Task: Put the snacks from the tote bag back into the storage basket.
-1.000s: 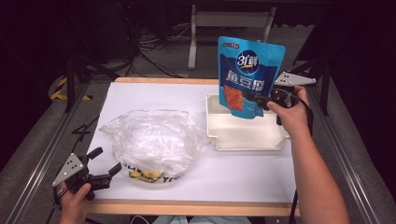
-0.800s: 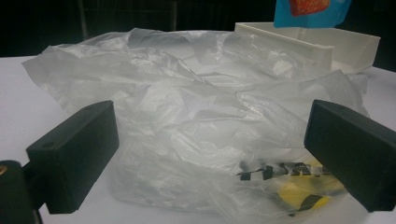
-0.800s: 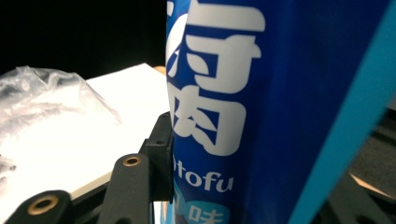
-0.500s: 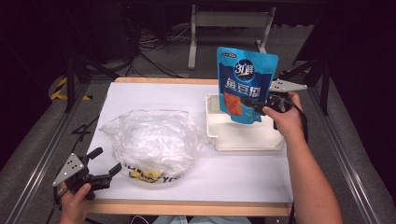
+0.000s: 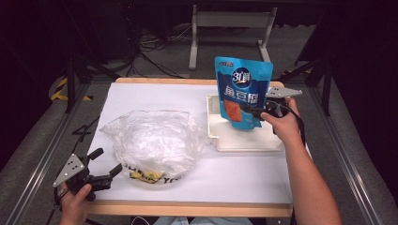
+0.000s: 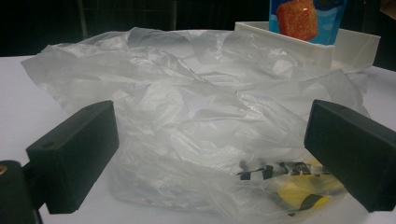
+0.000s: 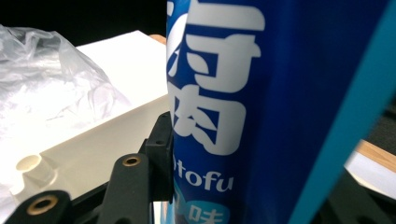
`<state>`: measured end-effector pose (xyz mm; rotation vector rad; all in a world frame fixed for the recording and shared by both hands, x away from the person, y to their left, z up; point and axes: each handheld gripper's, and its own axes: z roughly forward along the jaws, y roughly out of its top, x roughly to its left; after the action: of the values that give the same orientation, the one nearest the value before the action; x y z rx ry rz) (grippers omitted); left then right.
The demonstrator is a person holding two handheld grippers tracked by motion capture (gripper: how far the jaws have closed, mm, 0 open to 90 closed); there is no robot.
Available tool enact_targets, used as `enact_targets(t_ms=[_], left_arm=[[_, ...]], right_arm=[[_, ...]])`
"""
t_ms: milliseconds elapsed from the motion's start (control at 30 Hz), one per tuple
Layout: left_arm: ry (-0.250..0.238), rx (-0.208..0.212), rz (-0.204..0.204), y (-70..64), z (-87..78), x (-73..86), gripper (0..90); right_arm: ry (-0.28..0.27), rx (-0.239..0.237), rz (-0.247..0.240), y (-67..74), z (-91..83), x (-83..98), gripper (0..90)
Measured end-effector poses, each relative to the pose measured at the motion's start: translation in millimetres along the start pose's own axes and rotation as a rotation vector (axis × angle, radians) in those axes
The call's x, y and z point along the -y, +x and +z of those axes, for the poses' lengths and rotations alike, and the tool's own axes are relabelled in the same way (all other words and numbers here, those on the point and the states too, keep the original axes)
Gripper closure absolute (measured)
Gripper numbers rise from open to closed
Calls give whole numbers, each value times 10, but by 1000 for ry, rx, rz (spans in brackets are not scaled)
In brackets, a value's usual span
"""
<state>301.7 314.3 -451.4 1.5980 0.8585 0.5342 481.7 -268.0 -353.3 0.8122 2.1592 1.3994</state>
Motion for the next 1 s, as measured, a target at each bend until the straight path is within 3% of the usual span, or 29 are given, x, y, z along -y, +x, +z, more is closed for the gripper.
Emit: enact_targets(t_ms=[400,767,867,1000], left_arm=[[0,1,0,2,0,0,39],[1,3,1,-3,2,0,39],[1,3,1,-3,2,0,39],[3,4,1,-2,5,1,39]], right_arm=[[27,14,-1,-25,67,117,536],[50,23,-39,-68,46,122,503],[93,36,-68,-83,36,119,483],[103,38,-69,-113,19,147,479]])
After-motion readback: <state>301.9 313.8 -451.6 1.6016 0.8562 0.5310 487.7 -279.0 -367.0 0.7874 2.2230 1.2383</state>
